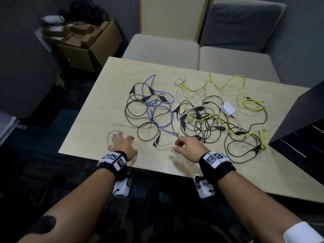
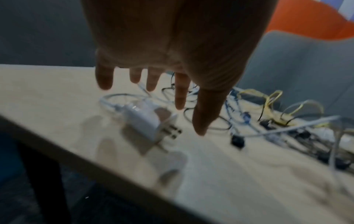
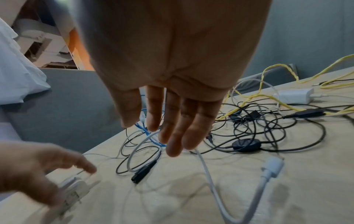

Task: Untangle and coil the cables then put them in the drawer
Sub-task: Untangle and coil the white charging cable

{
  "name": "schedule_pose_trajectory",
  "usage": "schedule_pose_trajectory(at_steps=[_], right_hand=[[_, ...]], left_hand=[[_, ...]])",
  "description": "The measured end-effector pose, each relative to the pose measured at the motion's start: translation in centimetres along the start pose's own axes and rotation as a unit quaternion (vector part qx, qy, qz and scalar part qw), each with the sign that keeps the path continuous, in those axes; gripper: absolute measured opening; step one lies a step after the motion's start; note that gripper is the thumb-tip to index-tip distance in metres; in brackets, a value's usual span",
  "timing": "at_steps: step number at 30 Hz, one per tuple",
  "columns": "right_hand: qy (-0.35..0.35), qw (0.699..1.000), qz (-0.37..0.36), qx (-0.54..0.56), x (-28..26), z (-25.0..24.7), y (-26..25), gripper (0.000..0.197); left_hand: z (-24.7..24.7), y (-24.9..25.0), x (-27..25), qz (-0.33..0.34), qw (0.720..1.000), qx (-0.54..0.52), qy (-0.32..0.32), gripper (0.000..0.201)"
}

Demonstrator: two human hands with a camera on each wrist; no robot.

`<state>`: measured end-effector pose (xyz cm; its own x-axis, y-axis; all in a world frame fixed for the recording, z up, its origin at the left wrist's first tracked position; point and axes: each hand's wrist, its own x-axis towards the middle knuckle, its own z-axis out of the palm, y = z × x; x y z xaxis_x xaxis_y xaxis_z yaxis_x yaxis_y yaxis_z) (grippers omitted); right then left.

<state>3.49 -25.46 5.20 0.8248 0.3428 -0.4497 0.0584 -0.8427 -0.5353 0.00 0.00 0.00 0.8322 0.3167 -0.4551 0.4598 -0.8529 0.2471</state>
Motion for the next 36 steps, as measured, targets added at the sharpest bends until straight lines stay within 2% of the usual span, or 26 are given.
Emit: schedule_pose_trajectory(at_steps=[3,5,9,14,16,18,20,21,23,25,27,29,31,33,36], right_hand=[[-0.015,1.0,0.005,-0.009,0.8,0.4,-0.5,0.023],[-0.028,1.0,0.01,-0.005,0.9,0.5,-0.6,0.022],[-0.023,1.0,0.007,-0.001,1.4,0.3,-1.0,0.022],[-0.005,1.0,-0.018,0.02,1.7,-0.2,-2.2,0.025],[-0.007,0.999,-0.042,0.032,2.2,-0.4,-3.6,0.035],[-0.014,0.995,-0.077,0.062,2.6,-0.6,-5.3,0.06],[-0.018,0.982,-0.109,0.153,2.8,-0.7,-6.8,0.084],[-0.016,0.969,-0.122,0.213,2.8,-0.8,-7.3,0.088],[0.019,0.949,-0.132,0.286,3.0,-1.1,-7.9,0.081],[0.061,0.942,-0.117,0.307,3.1,-1.7,-8.0,0.066],[0.086,0.933,-0.104,0.332,2.9,-2.3,-7.8,0.052],[0.08,0.912,-0.105,0.387,2.5,-3.0,-7.4,0.039],[0.081,0.882,-0.101,0.454,1.9,-4.0,-7.0,0.032],[0.101,0.848,-0.097,0.511,1.2,-5.5,-6.6,0.03],[0.129,0.799,-0.122,0.574,0.1,-8.3,-6.0,0.031]], left_hand=[[0.9,-1.4,0.3,-0.006,0.998,0.041,-0.045,0.06],[1.7,-1.9,0.2,0.009,0.999,0.034,-0.036,0.053],[0.7,-2.6,0.6,0.03,0.999,-0.035,-0.006,0.039],[-4.4,-0.5,-0.5,0.097,0.981,-0.169,0.02,0.037],[-7.0,1.3,-1.5,0.121,0.959,-0.254,0.027,0.034],[-8.9,3.3,-2.4,0.156,0.917,-0.368,0.008,0.027],[-10.1,5.4,-2.9,0.194,0.882,-0.43,-0.026,0.021],[-10.2,6.1,-2.9,0.208,0.871,-0.443,-0.037,0.021],[-10.1,7.4,-2.7,0.216,0.866,-0.448,-0.046,0.031],[-9.7,8.1,-2.5,0.22,0.869,-0.44,-0.044,0.043],[-9.4,8.7,-2.4,0.233,0.856,-0.459,-0.051,0.036],[-9.4,9.1,-2.5,0.245,0.843,-0.475,-0.061,0.023],[-9.2,8.8,-2.2,0.246,0.858,-0.448,-0.053,0.018],[-8.5,7.8,-1.5,0.235,0.888,-0.393,-0.047,0.017],[-7.2,6.5,-0.5,0.236,0.925,-0.289,-0.069,0.027]])
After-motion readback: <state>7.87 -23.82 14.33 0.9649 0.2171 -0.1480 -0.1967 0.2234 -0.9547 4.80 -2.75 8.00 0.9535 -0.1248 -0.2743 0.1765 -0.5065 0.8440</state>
